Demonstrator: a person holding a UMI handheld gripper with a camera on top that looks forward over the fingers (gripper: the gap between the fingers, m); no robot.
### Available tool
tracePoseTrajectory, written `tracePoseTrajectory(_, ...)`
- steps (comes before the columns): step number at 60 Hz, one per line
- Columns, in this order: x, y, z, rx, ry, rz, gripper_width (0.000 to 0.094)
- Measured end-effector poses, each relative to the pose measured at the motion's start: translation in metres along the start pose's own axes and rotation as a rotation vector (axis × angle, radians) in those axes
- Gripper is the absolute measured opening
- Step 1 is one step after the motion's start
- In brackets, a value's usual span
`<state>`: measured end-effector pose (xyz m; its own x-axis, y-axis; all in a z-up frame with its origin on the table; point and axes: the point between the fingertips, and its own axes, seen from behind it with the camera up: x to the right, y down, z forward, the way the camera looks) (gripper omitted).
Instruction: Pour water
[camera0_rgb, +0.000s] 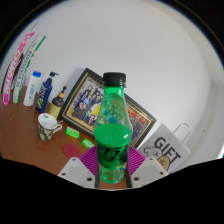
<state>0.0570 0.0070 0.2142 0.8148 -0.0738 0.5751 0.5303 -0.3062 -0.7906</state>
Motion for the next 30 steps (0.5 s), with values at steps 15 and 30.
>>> tracePoseTrajectory(15, -0.034, -0.076, 0.084, 0.046, 0.146, -0.715, 0.035)
tracePoseTrajectory(30, -0.077, -0.083, 0.127, 0.036, 0.237, -1.324, 0.0351)
